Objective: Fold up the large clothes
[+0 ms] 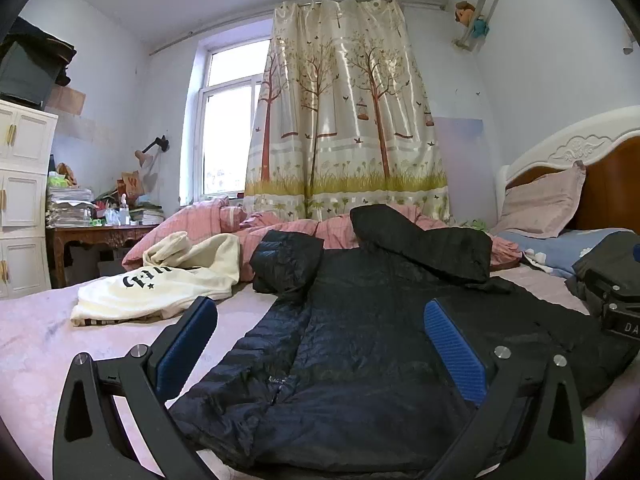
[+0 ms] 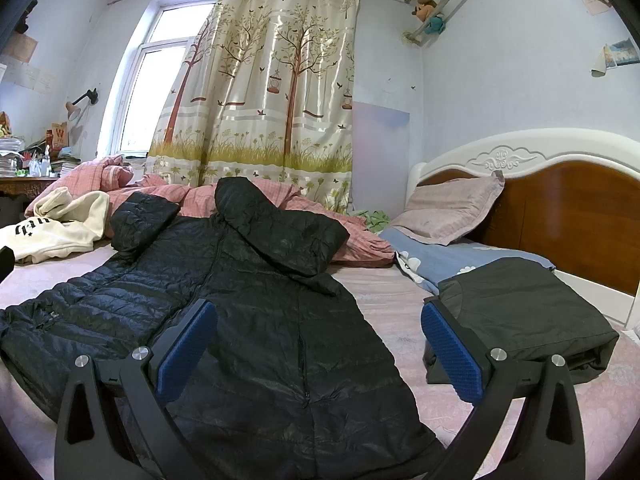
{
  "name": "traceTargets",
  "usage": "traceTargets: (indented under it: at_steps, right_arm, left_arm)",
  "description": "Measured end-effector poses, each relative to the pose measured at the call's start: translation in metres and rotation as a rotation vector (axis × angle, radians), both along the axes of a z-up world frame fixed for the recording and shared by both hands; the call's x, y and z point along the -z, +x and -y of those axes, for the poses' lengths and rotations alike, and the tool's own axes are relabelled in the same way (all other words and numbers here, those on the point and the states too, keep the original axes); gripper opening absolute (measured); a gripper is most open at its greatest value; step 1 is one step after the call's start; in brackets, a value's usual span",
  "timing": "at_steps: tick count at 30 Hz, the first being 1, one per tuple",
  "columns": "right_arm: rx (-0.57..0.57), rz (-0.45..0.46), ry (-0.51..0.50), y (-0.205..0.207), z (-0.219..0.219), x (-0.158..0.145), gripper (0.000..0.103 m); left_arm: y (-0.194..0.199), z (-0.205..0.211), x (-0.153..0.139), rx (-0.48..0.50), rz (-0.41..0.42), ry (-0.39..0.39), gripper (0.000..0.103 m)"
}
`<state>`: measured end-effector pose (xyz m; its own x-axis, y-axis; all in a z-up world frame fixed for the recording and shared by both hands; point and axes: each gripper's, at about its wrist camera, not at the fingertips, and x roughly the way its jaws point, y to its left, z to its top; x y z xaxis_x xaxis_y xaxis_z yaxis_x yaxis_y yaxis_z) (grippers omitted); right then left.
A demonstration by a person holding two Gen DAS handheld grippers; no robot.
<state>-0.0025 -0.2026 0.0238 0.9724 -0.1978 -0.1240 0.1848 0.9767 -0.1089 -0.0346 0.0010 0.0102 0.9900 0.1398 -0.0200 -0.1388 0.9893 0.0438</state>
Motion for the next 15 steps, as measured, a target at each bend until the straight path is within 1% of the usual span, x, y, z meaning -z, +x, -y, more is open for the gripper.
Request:
traceTargets:
  at_steps: [7, 12, 15]
  right_arm:
    - [0.0, 0.0, -0.001, 0.0001, 0.0, 0.0, 0.103]
    - [0.0, -0.002, 0.0, 0.0004, 0.0002, -0.0001, 0.103]
    - [-0.001, -0.004, 0.002, 0.0005, -0.0004, -0.0003, 0.103]
  left_arm:
    - [0.0004, -0.0003, -0.0009, -0.001, -0.002, 0.005, 0.103]
    - [0.0066, 0.0007, -0.0003, 0.001, -0.037, 0.017, 0.103]
    - [0.0079, 0.001, -0.0017, -0.001, -0.04, 0.019, 0.103]
